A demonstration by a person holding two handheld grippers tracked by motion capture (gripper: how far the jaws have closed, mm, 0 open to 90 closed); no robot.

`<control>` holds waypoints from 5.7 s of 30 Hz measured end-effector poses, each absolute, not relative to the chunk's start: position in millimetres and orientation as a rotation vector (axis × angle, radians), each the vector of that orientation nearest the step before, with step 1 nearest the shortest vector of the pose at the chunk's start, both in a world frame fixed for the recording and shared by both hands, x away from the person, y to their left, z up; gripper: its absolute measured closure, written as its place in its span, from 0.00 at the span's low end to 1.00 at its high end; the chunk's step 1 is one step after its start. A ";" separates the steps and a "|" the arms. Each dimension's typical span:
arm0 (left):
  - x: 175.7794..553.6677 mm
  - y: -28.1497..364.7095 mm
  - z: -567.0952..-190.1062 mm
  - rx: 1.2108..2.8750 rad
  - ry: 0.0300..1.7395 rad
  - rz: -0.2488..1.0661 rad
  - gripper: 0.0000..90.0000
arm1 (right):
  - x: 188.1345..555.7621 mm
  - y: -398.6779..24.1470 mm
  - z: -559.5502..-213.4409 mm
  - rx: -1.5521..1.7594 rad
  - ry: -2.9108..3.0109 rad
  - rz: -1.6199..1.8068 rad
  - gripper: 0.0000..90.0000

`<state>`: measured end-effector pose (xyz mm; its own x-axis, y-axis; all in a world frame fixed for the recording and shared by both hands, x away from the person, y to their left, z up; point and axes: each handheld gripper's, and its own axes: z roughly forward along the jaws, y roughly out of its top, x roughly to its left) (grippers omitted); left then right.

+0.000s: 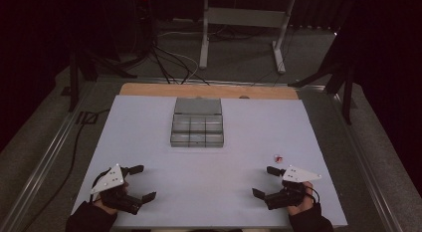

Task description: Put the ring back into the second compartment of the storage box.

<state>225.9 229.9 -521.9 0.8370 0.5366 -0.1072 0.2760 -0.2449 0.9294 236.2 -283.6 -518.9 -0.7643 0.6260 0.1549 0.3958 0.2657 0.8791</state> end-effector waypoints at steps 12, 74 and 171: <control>225.9 229.2 -521.7 1.845 0.611 0.275 0.00 | 237.0 -286.0 -516.6 0.958 2.324 1.510 0.00; 226.1 228.0 -521.3 1.847 0.603 0.276 0.00 | 253.1 -302.3 -497.1 1.035 2.107 1.357 0.00; 227.1 227.6 -522.4 1.863 0.614 0.276 0.00 | 303.7 -314.4 -522.2 1.469 2.054 0.849 0.80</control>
